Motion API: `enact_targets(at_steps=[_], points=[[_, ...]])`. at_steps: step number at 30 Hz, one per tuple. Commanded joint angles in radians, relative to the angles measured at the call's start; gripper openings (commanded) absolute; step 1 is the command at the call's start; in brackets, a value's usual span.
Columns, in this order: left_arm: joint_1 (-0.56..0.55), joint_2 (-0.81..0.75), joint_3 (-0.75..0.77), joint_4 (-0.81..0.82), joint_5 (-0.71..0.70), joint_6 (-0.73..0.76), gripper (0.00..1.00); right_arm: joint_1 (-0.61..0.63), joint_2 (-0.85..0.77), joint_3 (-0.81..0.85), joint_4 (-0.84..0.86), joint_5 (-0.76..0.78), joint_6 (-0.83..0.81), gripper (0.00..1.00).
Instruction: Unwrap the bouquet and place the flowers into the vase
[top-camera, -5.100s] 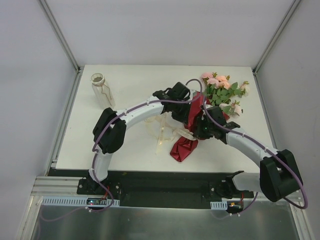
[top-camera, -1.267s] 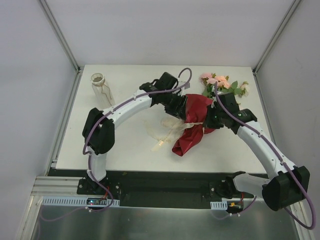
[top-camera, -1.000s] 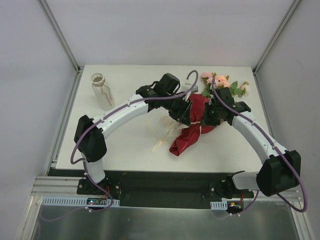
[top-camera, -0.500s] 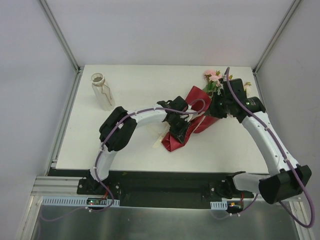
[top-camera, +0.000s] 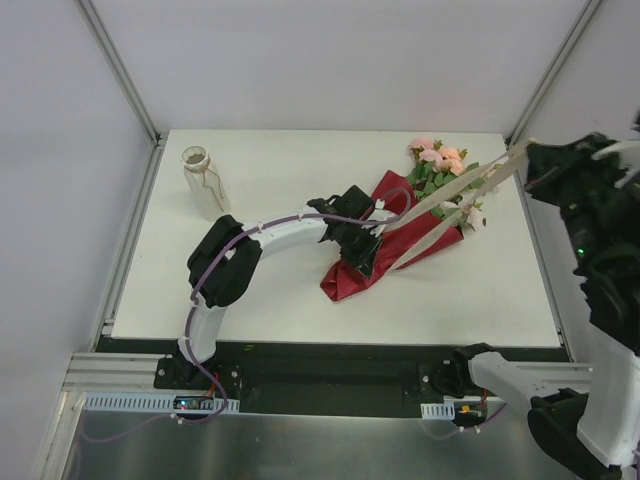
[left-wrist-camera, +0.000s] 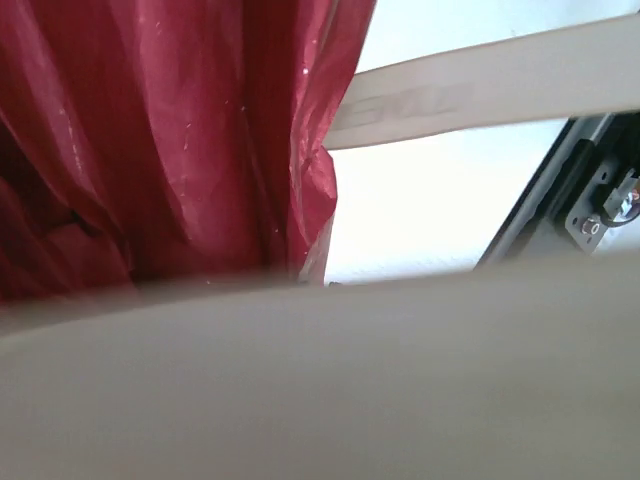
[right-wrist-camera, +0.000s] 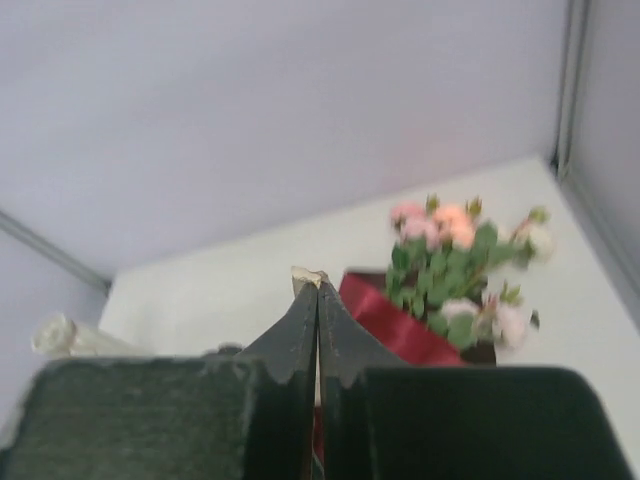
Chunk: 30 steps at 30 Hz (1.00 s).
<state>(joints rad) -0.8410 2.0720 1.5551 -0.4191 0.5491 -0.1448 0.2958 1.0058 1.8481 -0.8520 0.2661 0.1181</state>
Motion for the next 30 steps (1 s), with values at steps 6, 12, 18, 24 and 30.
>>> enact_targets(at_steps=[6, 12, 18, 24, 30], points=[[0.025, -0.078, 0.023, 0.02, 0.046, -0.001, 0.14, -0.007, -0.013, 0.382, 0.247, 0.186, -0.237, 0.01], [0.031, -0.101, 0.019, 0.02, 0.048, -0.012, 0.17, -0.004, 0.016, 0.539, 0.415, 0.271, -0.481, 0.0], [0.065, -0.182, 0.028, 0.006, 0.049, -0.035, 0.24, 0.06, -0.001, 0.4, 0.427, 0.404, -0.569, 0.0], [0.141, -0.311, 0.046, -0.03, 0.068, -0.05, 0.39, 0.1, 0.072, 0.284, 0.366, 0.446, -0.523, 0.01], [0.233, -0.432, -0.013, -0.037, 0.052, -0.058, 0.46, 0.042, 0.197, 0.234, 0.343, 0.502, -0.46, 0.0]])
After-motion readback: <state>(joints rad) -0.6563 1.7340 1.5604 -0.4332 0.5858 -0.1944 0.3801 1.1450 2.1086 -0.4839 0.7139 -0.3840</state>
